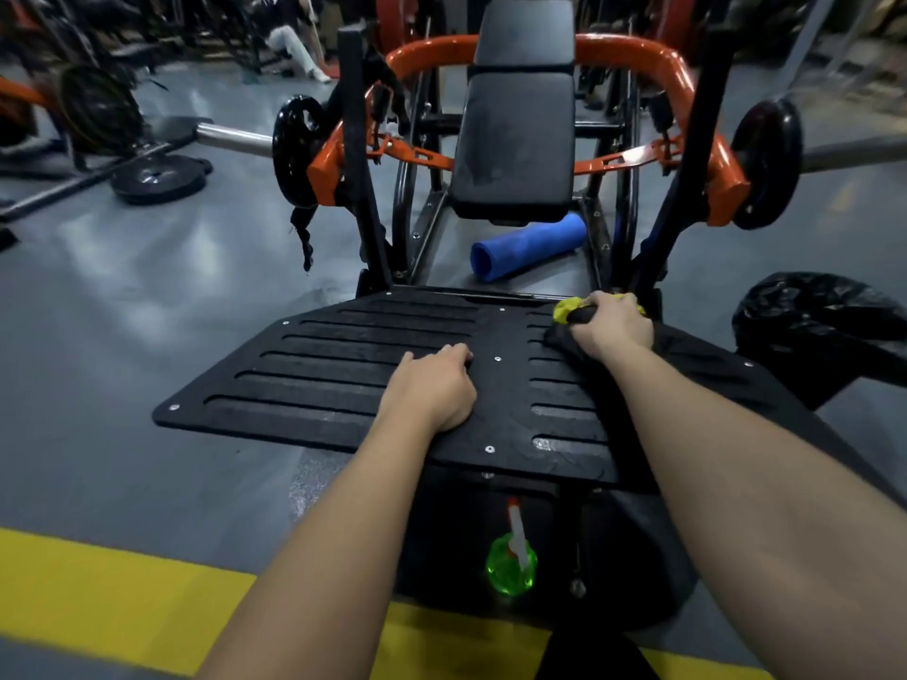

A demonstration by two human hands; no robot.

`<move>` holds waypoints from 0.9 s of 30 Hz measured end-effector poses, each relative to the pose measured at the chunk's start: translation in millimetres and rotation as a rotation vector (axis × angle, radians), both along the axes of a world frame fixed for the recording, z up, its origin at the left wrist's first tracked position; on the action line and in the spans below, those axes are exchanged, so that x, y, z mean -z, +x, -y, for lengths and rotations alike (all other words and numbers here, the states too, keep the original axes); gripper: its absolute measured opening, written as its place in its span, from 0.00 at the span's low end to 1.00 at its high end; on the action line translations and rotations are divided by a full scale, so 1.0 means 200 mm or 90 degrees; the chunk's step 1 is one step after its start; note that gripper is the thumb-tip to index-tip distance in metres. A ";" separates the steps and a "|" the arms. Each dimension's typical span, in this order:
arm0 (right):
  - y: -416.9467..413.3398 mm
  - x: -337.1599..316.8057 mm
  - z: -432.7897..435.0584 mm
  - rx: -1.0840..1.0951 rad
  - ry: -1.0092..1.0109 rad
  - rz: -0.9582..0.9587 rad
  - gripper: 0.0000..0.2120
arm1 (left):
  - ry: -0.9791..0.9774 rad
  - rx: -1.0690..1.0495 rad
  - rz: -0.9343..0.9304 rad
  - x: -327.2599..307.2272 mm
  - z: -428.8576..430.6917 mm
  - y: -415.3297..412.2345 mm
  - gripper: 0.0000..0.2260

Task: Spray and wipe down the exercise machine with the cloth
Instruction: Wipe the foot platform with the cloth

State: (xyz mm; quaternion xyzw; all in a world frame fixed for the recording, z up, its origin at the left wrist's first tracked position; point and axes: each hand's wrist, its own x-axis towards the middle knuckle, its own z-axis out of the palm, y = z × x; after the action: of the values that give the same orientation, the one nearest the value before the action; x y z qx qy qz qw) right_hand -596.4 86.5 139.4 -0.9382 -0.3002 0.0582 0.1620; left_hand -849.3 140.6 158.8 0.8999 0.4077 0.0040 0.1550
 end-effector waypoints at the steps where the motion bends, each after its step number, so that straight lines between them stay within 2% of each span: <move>1: -0.09 -0.03 0.05 -0.013 0.003 -0.009 0.22 | -0.005 0.004 -0.003 -0.01 0.02 -0.02 0.21; 4: -0.31 -0.13 0.14 -0.061 0.015 -0.031 0.22 | -0.008 0.002 0.003 -0.02 0.03 -0.02 0.22; 6: -0.46 -0.18 0.22 -0.076 0.018 -0.032 0.21 | -0.029 -0.008 0.063 -0.03 0.02 -0.04 0.20; 10: -0.72 -0.26 0.35 -0.100 0.015 -0.020 0.20 | -0.135 -0.075 0.360 -0.10 0.02 -0.15 0.15; 12: -0.82 -0.30 0.38 -0.116 0.007 -0.029 0.20 | -0.120 -0.118 0.452 -0.15 -0.01 -0.28 0.14; 15: -0.95 -0.33 0.35 -0.137 -0.005 -0.032 0.19 | -0.048 -0.239 0.450 -0.23 -0.13 -0.54 0.13; 17: -1.07 -0.33 0.28 -0.148 -0.008 -0.018 0.19 | -0.026 -0.357 0.363 -0.22 -0.27 -0.77 0.14; 19: -1.21 -0.33 0.15 -0.176 -0.015 -0.007 0.21 | -0.066 -0.452 0.261 -0.19 -0.37 -0.98 0.18; 21: -1.40 -0.33 -0.03 -0.230 -0.010 -0.015 0.23 | -0.126 -0.470 0.222 -0.16 -0.39 -1.08 0.24; 23: -1.61 -0.32 -0.23 -0.294 0.010 -0.040 0.25 | -0.161 -0.493 0.279 -0.11 -0.39 -1.10 0.24; 25: -1.79 -0.30 -0.43 -0.344 0.025 -0.081 0.24 | -0.126 -0.520 0.321 -0.07 -0.41 -1.10 0.25; 27: -1.89 -0.28 -0.58 -0.380 0.040 -0.103 0.22 | -0.115 -0.557 0.387 -0.03 -0.46 -1.08 0.31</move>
State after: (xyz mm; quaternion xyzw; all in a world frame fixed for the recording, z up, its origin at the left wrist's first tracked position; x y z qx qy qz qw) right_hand -973.5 203.4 195.9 -0.7953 -0.5503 0.1686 0.1903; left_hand -1065.8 231.7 164.6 0.5876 0.6797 0.2934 0.3264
